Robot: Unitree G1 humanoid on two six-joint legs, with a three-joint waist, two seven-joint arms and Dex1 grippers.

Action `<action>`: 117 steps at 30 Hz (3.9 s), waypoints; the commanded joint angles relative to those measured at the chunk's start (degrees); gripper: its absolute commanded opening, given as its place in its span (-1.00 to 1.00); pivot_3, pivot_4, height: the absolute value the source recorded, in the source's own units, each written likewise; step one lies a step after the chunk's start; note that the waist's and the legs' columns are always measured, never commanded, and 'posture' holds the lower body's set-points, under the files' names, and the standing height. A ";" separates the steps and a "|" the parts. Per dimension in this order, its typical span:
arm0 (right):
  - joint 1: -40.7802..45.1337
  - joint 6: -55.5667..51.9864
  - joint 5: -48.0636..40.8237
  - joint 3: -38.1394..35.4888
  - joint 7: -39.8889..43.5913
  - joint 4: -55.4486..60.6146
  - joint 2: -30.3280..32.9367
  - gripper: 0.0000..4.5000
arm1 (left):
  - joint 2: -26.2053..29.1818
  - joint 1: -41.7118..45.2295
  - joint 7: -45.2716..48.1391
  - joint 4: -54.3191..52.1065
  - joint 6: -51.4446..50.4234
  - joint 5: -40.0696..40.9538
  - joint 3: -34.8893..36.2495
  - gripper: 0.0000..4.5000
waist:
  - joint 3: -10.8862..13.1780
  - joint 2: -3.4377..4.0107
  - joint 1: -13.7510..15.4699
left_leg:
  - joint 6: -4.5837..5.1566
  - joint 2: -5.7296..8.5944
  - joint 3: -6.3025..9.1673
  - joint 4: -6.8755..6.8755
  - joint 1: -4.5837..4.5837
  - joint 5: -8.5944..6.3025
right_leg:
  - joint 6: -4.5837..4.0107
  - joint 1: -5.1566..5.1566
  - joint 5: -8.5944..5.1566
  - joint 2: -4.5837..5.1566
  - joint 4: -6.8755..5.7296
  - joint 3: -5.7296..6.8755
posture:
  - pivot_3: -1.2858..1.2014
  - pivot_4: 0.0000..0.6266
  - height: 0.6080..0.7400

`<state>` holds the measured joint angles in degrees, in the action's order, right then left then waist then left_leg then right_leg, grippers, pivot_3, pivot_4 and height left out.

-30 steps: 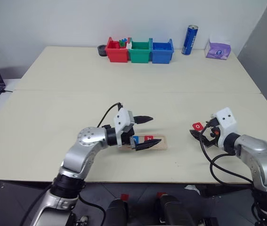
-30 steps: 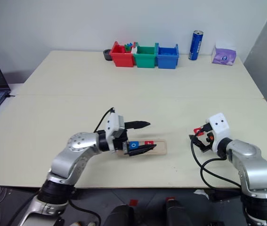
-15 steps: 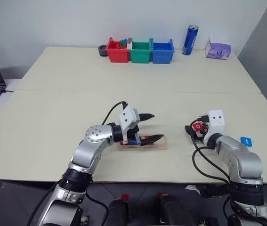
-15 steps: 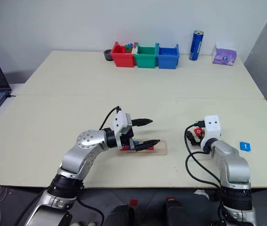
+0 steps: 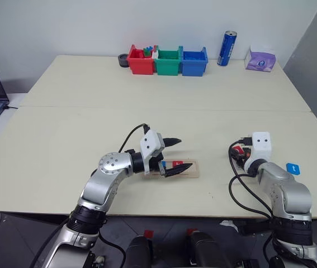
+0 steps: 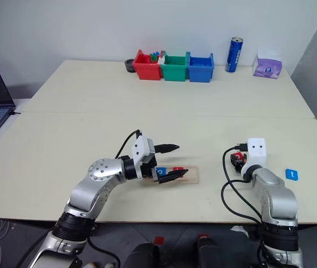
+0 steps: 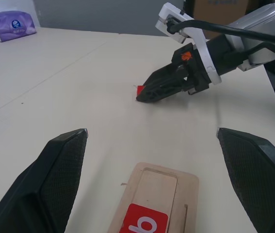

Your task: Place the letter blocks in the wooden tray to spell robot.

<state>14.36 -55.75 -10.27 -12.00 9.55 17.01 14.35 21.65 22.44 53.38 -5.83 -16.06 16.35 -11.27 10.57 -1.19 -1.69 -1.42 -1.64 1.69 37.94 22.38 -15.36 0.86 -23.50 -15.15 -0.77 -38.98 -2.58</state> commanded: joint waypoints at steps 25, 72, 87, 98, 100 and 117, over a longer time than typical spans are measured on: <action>-2.31 -36.75 -15.87 -1.53 6.30 30.14 1.04 0.75 | 5.95 -5.47 5.87 -10.09 -3.12 4.74 -0.09 1.00 | 0.00 0.02 -0.16 | 0.00 -0.01 0.03 -0.04 0.02 0.00 | -0.03 -0.04 -0.06 -0.03 0.03 0.07 | 0.03 -0.52 1.00; 2.06 42.53 -0.04 21.58 54.48 -12.82 30.82 -0.35 | 8.56 -2.50 12.53 -4.70 2.65 4.36 0.06 1.00 | 0.05 -0.05 -0.01 | 0.05 0.00 -0.15 0.03 -0.04 -0.03 | 0.01 -0.02 -0.04 -0.01 0.03 0.05 | 0.03 -0.52 1.00; 16.18 42.21 1.63 30.34 60.77 -16.15 23.28 -0.35 | 21.58 -13.95 17.43 -5.69 3.68 9.36 13.48 1.00 | 0.08 -0.03 0.10 | 0.05 -0.13 -0.16 -0.04 -0.14 -0.04 | -0.12 -0.02 -0.02 0.09 0.01 0.06 | 0.03 -0.52 1.00; 19.78 48.56 5.28 32.25 62.04 -25.38 20.11 -0.35 | 20.77 -13.86 13.61 -8.43 2.14 9.90 13.45 1.00 | 0.09 -0.04 0.10 | 0.05 -0.03 -0.12 0.09 0.03 -0.03 | -0.14 -0.04 0.07 0.31 -0.01 0.15 | 0.03 -0.52 1.00; 20.46 49.59 5.75 32.26 62.12 -27.05 19.84 -0.35 | 20.85 -13.62 13.44 -8.46 1.92 9.99 13.39 1.00 | 0.09 -0.04 0.03 | 0.05 -0.03 -0.10 0.06 0.02 -0.03 | -0.16 -0.05 0.08 0.28 -0.01 0.15 | 0.03 -0.52 1.00; 22.41 53.62 8.14 32.05 61.86 -32.76 17.80 -0.35 | 21.44 -12.91 13.02 -8.99 0.69 10.40 13.62 1.00 | 0.09 -0.04 0.01 | 0.05 -0.04 -0.11 0.04 -0.01 -0.03 | -0.19 -0.05 0.09 0.25 -0.03 0.14 | 0.03 -0.52 1.00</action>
<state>35.66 -2.79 -2.29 20.64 71.10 -16.04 32.28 42.51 8.86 66.66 -12.93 -15.63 25.82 1.10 10.66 -1.23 -1.68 -1.37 -1.68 1.58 37.99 22.37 -15.40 0.68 -23.55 -15.05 -0.52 -39.01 -2.43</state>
